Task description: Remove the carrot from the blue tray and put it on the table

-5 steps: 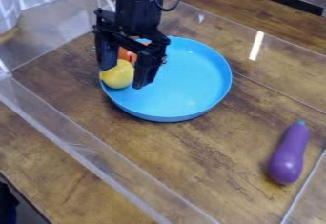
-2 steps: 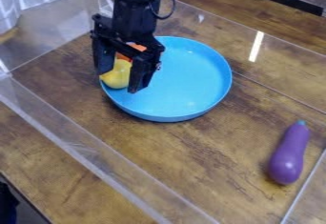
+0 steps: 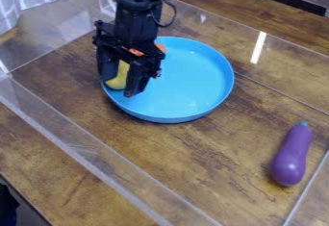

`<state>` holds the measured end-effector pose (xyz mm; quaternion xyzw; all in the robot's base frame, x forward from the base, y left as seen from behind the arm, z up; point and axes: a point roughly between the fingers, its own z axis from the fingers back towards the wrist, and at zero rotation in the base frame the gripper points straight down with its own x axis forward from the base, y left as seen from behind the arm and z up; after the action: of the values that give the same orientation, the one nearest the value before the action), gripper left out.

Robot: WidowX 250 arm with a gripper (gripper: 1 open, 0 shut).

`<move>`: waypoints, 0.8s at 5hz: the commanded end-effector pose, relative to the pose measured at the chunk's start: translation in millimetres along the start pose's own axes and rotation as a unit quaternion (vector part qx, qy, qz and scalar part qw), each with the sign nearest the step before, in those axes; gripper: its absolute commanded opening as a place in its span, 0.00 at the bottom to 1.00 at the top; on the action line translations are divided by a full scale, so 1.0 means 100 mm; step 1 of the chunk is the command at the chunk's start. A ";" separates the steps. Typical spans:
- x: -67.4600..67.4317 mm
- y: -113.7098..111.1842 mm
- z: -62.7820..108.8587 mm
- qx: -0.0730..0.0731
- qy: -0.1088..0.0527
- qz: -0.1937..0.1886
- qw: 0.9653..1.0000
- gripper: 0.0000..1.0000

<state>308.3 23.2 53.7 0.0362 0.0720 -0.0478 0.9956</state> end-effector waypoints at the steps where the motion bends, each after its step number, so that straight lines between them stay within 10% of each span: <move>1: 0.06 0.13 0.19 0.007 -0.029 0.010 0.999 0.00; 4: 0.10 0.56 0.62 0.040 -0.041 0.040 0.998 0.00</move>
<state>327.4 65.5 94.8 0.0704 0.0632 -0.0219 0.9953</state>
